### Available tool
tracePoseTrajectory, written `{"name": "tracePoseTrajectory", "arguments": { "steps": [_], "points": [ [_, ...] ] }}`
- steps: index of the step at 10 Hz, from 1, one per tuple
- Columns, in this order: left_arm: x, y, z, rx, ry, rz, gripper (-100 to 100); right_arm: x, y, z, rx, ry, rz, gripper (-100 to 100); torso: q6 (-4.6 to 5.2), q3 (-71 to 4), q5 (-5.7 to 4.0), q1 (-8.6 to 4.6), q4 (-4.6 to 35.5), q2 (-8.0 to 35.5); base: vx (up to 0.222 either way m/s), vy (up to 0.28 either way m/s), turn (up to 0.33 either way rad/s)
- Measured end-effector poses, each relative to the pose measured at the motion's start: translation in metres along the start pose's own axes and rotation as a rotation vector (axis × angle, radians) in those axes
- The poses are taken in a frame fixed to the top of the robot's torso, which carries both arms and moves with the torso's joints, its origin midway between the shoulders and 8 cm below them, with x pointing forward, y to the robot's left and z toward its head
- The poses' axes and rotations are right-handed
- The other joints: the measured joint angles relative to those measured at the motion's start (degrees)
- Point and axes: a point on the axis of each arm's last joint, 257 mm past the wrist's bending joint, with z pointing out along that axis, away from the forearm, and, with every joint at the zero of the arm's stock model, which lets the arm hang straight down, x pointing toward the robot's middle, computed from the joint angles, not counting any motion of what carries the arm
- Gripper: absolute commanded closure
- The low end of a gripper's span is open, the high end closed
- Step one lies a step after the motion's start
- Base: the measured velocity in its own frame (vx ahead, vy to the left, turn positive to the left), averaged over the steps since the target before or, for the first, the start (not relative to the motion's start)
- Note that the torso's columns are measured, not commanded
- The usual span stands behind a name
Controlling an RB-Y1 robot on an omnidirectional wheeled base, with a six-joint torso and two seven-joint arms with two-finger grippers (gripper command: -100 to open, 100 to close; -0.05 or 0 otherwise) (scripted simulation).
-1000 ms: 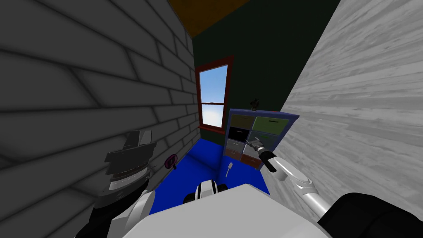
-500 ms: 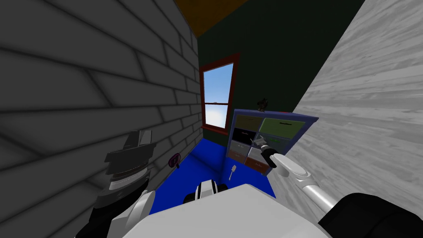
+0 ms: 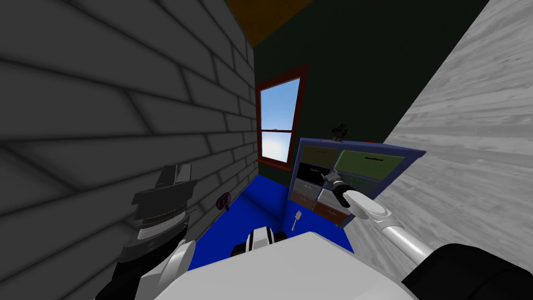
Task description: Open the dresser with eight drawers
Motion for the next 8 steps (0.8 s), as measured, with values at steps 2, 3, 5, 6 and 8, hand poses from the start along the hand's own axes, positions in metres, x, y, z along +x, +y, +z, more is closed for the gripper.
{"name": "tracePoseTrajectory", "arguments": {
  "steps": [2, 3, 5, 6, 8],
  "points": [
    [0.0, 0.0, 0.0, 0.0, 0.0, 0.0, 0, 0.006, -0.019, 0.006, 0.038, 0.016, -0.053, -100, -0.02, -0.01, 0.01, 0.04, -0.01, -0.03, 0.04, 0.031, 0.082],
    [0.0, 0.0, 0.0, 0.0, 0.0, 0.0, 0, 0.006, -0.028, 0.012, 0.059, 0.024, -0.084, -100, -0.05, -0.03, 0.03, 0.07, -0.01, -0.04, 0.058, 0.044, 0.159],
    [0.0, 0.0, 0.0, 0.0, 0.0, 0.0, 0, 0.019, -0.065, 0.023, 0.129, 0.052, -0.174, -100, -0.01, -0.05, 0.03, 0.06, -0.02, -0.07, 0.06, 0.036, 0.087],
    [0.0, 0.0, 0.0, 0.0, 0.0, 0.0, 0, 0.018, -0.074, 0.023, 0.145, 0.057, -0.191, -100, 0.02, 0.01, 0.01, 0.01, 0.01, 0.03, 0.042, 0.032, 0.055],
    [0.0, 0.0, 0.0, 0.0, 0.0, 0.0, 0, 0.017, -0.104, 0.031, 0.199, 0.073, -0.253, -100, -0.04, 0.0, 0.02, 0.03, 0.01, 0.0, 0.054, 0.034, 0.118]
  ]
}}
